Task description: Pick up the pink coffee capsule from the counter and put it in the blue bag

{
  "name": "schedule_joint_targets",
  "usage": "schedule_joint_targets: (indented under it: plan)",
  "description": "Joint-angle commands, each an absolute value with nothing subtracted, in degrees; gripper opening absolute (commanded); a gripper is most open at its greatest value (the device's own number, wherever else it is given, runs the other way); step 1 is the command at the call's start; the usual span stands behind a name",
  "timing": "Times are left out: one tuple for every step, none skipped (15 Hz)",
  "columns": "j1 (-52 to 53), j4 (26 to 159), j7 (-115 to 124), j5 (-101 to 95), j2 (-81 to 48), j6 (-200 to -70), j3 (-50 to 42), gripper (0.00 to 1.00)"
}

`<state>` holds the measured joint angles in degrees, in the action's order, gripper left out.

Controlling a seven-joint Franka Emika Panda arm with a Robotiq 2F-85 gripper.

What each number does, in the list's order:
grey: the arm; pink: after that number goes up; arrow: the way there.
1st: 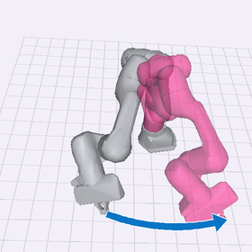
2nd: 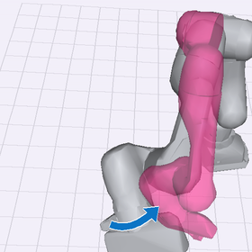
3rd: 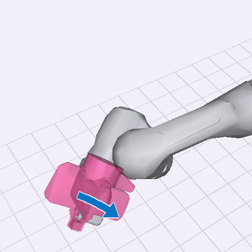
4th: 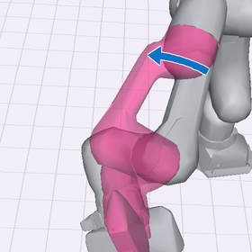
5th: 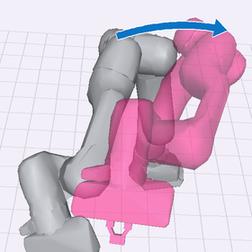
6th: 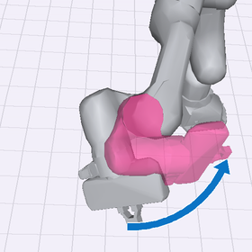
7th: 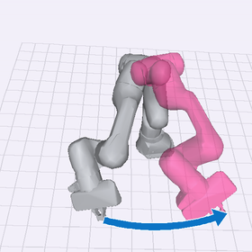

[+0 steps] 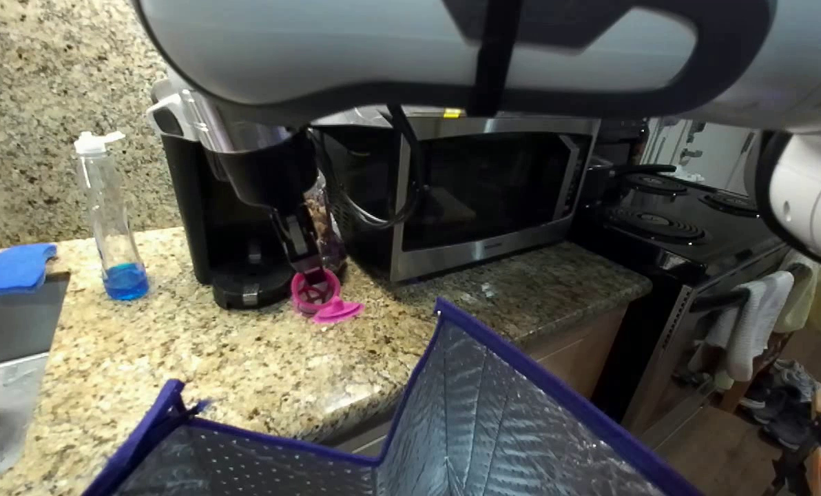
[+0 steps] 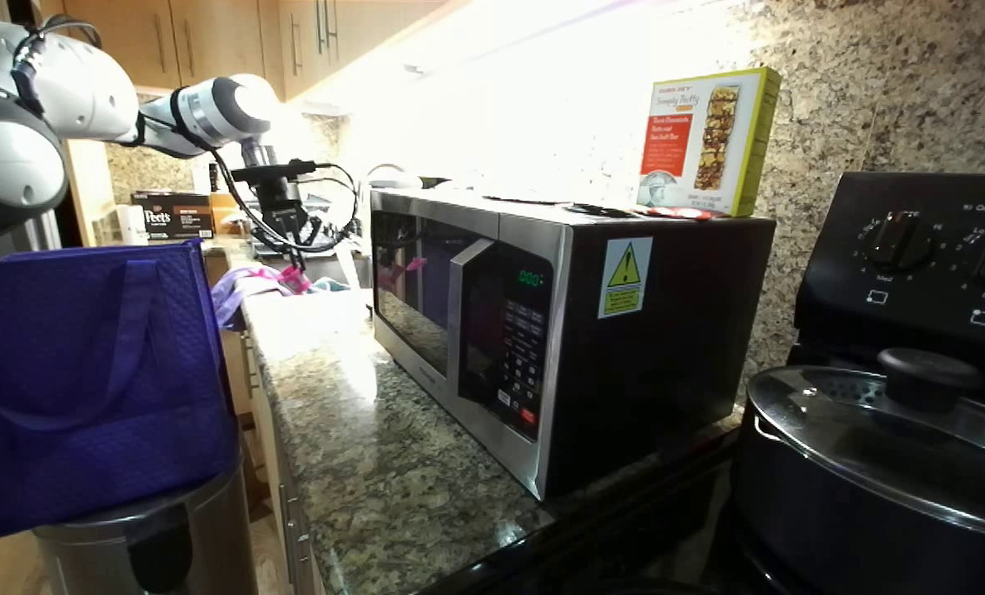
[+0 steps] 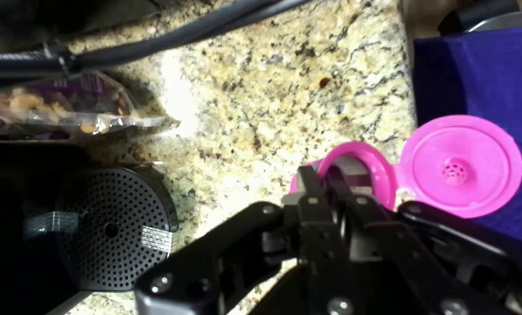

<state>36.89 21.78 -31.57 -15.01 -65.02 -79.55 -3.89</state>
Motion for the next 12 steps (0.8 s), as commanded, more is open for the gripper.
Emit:
schedule_joint_targets:
  plan:
    - [36.55, 21.22, -29.3, -14.13, -63.72, -73.35, -2.24, 0.07]
    - [36.51, 23.25, -27.69, -13.73, -62.21, -73.11, -1.9, 0.07]
    - [36.38, 22.92, -26.02, -13.42, -62.09, -72.89, -1.57, 0.07]
    - [36.4, 22.63, -24.34, -13.24, -61.84, -72.77, -1.38, 0.07]
    - [36.5, 22.26, -22.36, -13.11, -61.49, -73.09, -1.21, 0.07]
    - [36.64, 22.03, -20.86, -12.96, -61.09, -73.38, -1.06, 0.07]
    - [37.15, 21.99, -18.68, -13.07, -60.3, -72.72, -1.28, 0.07]
    - [37.5, 22.02, -16.93, -13.11, -59.56, -72.22, -1.4, 0.07]
    - [37.91, 21.92, -15.41, -13.05, -58.65, -72.01, -1.33, 0.07]
    - [38.35, 21.83, -13.71, -13.05, -57.75, -71.79, -1.36, 0.07]
    - [39.08, 21.77, -12.4, -13.02, -56.6, -71.33, -1.27, 0.07]
    - [39.79, 21.96, -11.35, -12.91, -55.42, -70.35, -1.12, 0.07]
